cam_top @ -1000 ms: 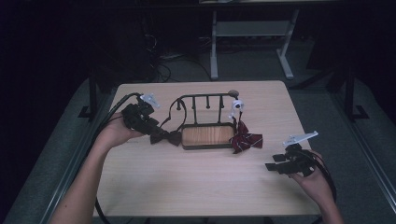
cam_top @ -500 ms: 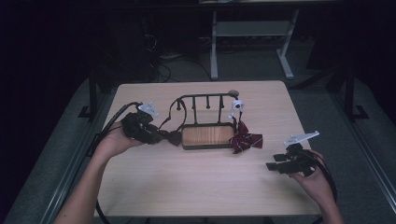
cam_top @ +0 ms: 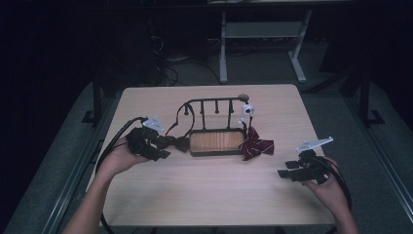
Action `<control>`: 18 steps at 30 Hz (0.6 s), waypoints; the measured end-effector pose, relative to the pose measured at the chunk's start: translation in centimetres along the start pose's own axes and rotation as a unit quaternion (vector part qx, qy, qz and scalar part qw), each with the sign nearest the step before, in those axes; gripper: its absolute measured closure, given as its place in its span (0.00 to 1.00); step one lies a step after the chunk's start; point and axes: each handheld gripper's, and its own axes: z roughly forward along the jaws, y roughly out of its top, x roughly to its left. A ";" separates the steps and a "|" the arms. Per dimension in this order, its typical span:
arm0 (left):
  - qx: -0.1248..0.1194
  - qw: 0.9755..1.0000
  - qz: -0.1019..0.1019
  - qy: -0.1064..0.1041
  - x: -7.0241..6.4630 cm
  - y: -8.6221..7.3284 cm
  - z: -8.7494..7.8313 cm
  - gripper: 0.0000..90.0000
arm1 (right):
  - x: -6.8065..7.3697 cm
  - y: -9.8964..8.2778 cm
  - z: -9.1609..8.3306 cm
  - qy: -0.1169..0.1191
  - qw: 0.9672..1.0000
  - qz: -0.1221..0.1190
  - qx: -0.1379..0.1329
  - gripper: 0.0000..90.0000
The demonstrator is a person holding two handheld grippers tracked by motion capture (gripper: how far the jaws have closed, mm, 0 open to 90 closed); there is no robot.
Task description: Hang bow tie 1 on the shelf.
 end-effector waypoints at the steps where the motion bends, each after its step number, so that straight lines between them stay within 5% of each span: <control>1: 0.001 1.000 0.001 -0.001 0.0 -0.1 0.1 0.47 | 0.0 0.0 0.0 0.000 1.000 0.000 0.000 0.49; 18: -0.007 1.000 -0.003 -0.016 -1.6 -2.3 2.8 0.42 | -0.2 -0.1 0.2 0.001 1.000 0.000 0.003 0.49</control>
